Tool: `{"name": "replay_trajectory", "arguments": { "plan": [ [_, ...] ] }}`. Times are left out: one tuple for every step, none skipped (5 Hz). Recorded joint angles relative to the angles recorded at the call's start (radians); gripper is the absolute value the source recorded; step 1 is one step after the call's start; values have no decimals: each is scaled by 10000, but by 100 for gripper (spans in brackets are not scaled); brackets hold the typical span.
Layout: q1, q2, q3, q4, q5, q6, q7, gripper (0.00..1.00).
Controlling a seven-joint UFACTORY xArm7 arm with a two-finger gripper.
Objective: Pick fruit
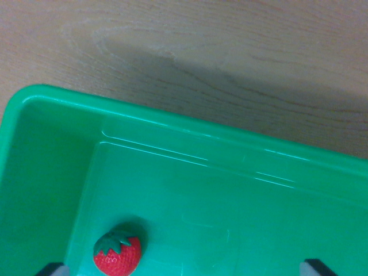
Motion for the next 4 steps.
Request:
{"name": "replay_trajectory", "arguments": {
  "plan": [
    [0, 0, 0, 0, 0, 0, 0, 0],
    [40, 146, 64, -337, -2, -473, -112, 0],
    [40, 146, 64, -337, -2, -473, -112, 0],
    [80, 296, 130, -682, -4, -956, -226, 0]
  ]
}}
